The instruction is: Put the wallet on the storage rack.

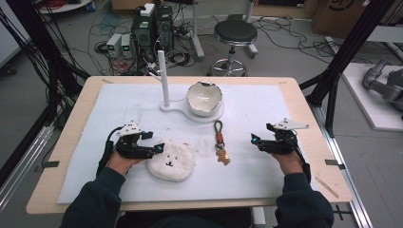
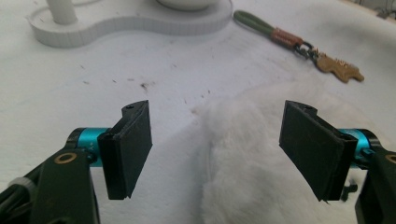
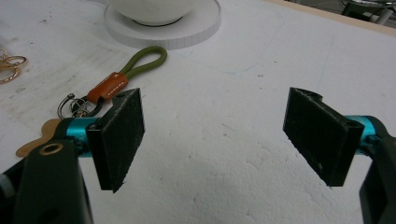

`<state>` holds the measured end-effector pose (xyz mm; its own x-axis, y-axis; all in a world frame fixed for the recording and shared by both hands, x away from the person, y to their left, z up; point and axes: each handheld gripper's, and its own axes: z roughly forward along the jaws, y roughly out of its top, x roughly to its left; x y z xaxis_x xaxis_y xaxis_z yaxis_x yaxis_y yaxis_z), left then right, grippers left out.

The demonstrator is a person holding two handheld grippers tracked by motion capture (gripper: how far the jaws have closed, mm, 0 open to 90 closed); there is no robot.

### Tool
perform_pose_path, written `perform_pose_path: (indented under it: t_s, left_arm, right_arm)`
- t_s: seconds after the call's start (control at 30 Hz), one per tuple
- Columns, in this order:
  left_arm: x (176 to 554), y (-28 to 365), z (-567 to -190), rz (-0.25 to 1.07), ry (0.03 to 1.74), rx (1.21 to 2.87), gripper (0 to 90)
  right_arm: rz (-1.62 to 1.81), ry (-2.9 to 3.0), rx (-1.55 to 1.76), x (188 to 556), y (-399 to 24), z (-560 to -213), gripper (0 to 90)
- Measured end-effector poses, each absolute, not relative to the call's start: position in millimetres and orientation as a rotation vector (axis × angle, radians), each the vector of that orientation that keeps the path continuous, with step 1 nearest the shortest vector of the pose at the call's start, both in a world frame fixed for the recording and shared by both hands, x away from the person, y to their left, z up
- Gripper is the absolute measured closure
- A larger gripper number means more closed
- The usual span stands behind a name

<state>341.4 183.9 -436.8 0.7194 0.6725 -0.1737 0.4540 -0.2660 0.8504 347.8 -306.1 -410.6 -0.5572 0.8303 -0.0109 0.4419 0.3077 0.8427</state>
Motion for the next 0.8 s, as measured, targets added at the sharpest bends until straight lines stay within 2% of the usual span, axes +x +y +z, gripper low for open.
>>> perform_pose_path:
  t_s: [0.2,0.27,0.3,0.37,0.43,0.5,0.53,0.8]
  left_arm:
    - [344,180,-444,0.208,0.903,1.996,30.2]
    - [345,179,-446,0.195,0.904,2.012,34.4]
    - [345,179,-447,0.181,0.903,2.023,38.0]
    - [345,176,-448,0.134,0.865,2.042,50.7]
    - [343,174,-446,0.158,0.851,2.057,59.3]
    - [342,175,-441,0.165,0.849,2.036,73.0]
    - [342,177,-438,0.162,0.851,2.015,75.9]
    - [337,177,-421,0.228,0.814,1.848,79.2]
  right_arm:
    - [1.158,2.148,1.12,348,-304,-411,21.0]
    - [1.157,2.157,1.115,348,-303,-412,21.0]
    - [1.159,2.161,1.118,348,-303,-412,21.0]
    - [1.161,2.168,1.106,348,-301,-412,21.0]
    - [1.162,2.177,1.106,348,-299,-412,21.0]
    - [1.165,2.184,1.107,348,-297,-413,21.0]
    - [1.165,2.189,1.099,348,-297,-413,21.0]
    - [1.196,2.216,1.068,348,-286,-412,21.0]
